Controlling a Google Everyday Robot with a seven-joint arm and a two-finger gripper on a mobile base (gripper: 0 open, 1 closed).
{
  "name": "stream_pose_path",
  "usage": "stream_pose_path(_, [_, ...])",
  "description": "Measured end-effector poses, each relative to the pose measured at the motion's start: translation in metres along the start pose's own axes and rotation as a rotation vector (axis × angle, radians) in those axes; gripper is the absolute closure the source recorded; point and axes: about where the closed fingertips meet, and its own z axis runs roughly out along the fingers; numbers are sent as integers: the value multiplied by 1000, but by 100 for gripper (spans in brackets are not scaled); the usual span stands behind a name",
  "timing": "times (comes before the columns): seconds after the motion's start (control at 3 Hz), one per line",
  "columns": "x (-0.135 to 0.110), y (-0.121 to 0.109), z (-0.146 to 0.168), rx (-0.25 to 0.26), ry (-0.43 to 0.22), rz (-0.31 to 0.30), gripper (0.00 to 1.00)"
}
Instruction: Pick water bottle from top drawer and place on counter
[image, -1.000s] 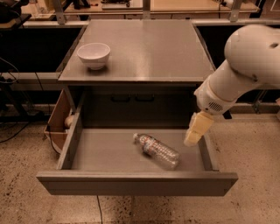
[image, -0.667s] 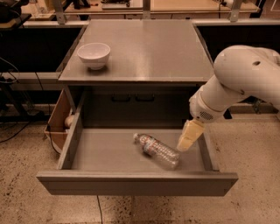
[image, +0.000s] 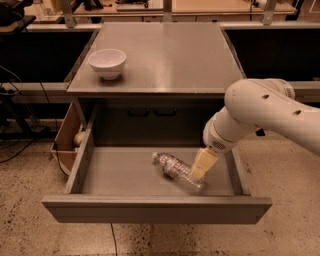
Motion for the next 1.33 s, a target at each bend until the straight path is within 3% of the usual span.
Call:
stream_pose_path(0.67, [-15, 7, 71, -14, -34, 140, 0])
stream_pose_path(1.33, [-4, 24, 114, 16, -62, 251, 2])
